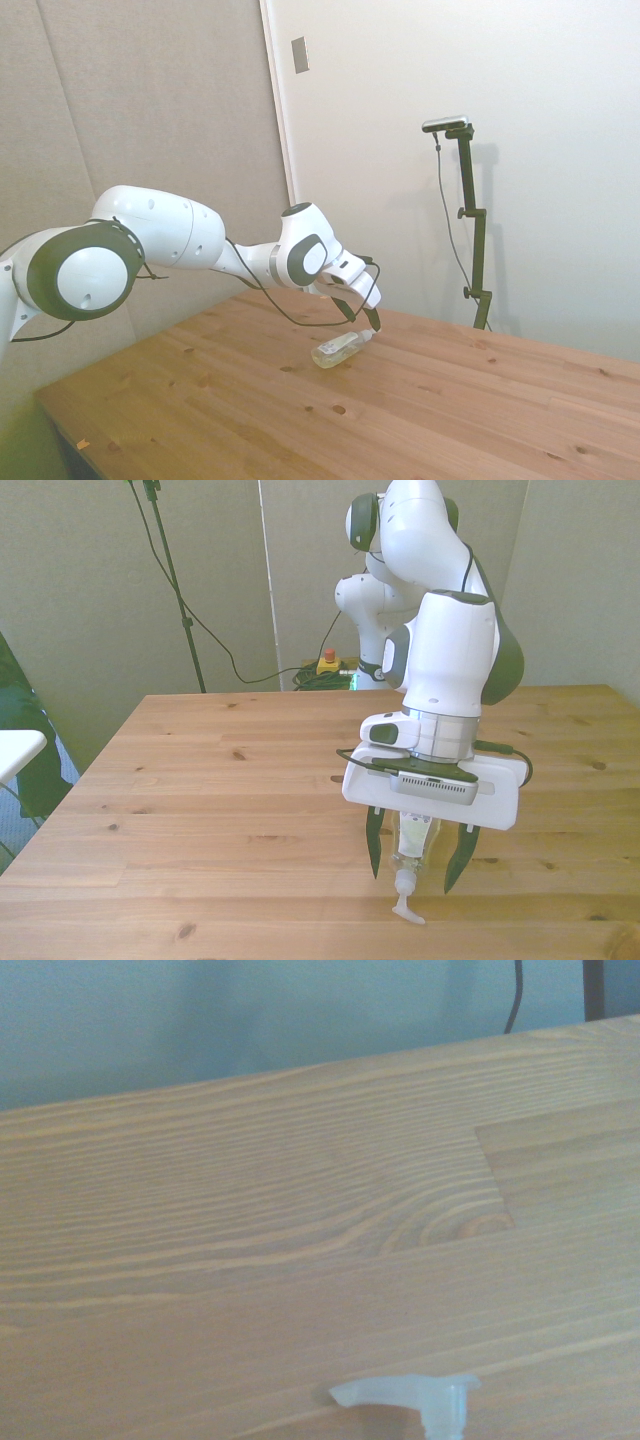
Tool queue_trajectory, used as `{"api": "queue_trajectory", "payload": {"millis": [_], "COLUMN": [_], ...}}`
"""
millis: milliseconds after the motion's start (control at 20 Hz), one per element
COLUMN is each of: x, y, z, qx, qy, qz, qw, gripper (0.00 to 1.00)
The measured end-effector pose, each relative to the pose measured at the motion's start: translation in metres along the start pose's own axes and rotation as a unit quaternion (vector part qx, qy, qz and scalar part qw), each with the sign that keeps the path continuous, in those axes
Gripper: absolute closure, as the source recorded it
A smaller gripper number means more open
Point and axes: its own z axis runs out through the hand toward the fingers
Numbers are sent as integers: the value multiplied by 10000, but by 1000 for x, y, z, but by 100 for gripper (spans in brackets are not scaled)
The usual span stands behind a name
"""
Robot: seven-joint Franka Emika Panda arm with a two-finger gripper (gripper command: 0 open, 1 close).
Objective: Stand the sanitizer
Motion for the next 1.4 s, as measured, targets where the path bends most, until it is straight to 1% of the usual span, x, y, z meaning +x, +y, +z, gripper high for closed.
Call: {"api": "queue_trajectory", "payload": {"millis": [450,500,1400], "x": [-2,-2,2], "y": [1,1,8], "z": [21,22,28], "qx": [-154,-169,-224], "qy": [-68,-75,-122], "qz": [11,10,95], "qw": [9999,9998,9996], "gripper": [0,100,100]}}
